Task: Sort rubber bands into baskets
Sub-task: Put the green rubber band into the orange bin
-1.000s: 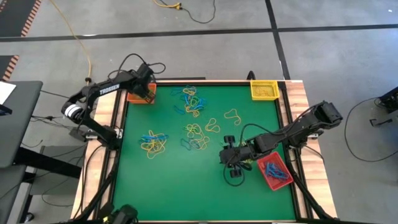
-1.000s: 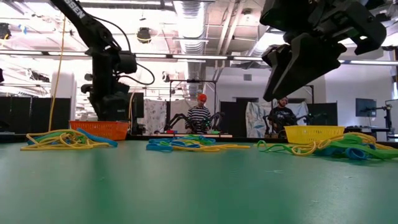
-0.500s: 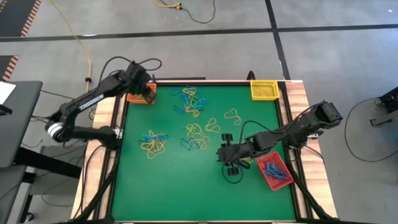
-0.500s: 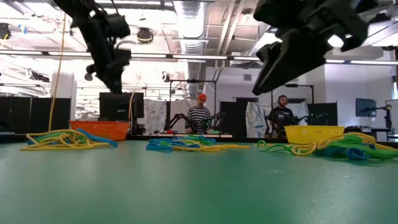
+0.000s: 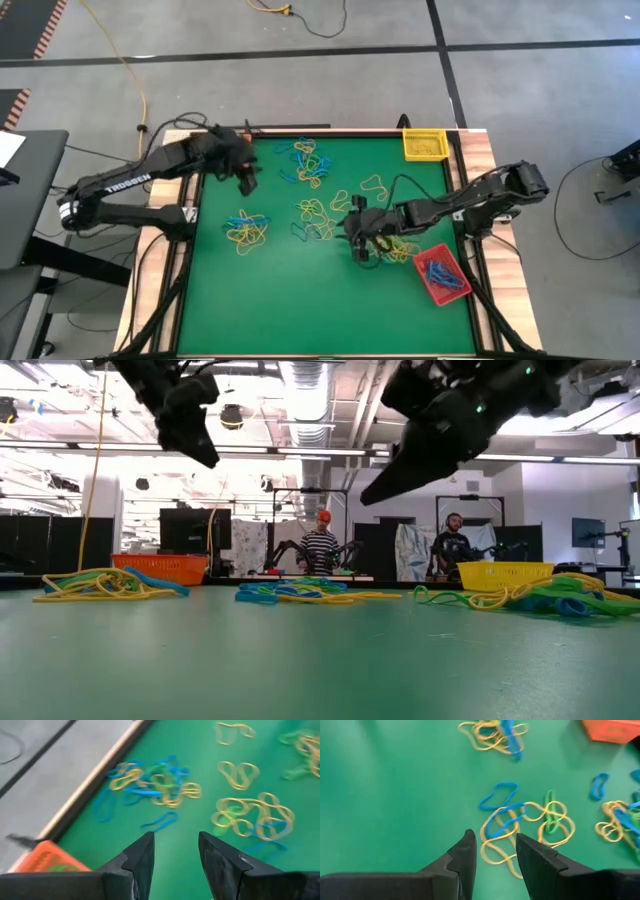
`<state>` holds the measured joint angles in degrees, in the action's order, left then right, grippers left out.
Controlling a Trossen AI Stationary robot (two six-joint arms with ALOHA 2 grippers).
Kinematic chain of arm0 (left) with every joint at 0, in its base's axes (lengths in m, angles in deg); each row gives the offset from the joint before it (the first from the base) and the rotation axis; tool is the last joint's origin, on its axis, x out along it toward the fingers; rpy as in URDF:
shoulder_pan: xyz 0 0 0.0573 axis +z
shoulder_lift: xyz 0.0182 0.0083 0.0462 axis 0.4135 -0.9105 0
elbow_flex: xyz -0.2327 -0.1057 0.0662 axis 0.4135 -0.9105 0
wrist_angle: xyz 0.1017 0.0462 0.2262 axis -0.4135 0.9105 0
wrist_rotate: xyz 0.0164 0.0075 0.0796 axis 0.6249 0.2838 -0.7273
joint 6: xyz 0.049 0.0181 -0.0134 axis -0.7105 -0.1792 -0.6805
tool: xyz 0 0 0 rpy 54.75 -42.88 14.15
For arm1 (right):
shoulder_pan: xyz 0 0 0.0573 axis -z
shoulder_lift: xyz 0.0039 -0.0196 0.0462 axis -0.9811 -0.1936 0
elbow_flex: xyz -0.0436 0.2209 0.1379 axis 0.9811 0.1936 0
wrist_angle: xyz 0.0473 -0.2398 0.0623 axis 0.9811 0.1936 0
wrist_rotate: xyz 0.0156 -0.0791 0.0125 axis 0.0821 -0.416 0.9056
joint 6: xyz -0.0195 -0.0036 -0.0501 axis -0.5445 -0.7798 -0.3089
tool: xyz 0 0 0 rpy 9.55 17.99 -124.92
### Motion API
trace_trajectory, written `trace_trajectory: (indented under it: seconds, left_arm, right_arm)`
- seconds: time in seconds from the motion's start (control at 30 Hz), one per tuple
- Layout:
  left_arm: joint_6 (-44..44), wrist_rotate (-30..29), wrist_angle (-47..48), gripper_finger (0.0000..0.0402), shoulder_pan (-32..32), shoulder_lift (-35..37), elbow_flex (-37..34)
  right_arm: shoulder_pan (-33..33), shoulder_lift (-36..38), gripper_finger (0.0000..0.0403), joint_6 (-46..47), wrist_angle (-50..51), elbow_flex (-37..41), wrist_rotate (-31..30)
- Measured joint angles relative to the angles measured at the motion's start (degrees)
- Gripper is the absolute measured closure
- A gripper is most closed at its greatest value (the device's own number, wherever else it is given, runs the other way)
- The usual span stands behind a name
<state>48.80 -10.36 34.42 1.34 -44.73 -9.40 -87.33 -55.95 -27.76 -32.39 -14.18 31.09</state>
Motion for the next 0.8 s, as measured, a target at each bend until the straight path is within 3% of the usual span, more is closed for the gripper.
trace_trajectory:
  seconds: [0.2,0.43,0.8]
  left_arm:
    - [2.9,-7.0,-1.7,0.0258,-12.7,-3.7,0.0]
    - [4.2,-15.2,-9.6,0.0258,-25.7,-9.2,0.0]
    - [7.1,-24.4,-14.7,0.0258,-38.9,-16.8,0.0]
  right_arm:
    - [3.8,-0.3,0.0237,-0.1,-7.4,2.6,0.1]
    - [7.0,-8.8,0.0237,-0.1,-13.6,1.3,1.8]
    - [13.8,-21.4,0.0237,3.4,-13.4,-6.1,1.8]
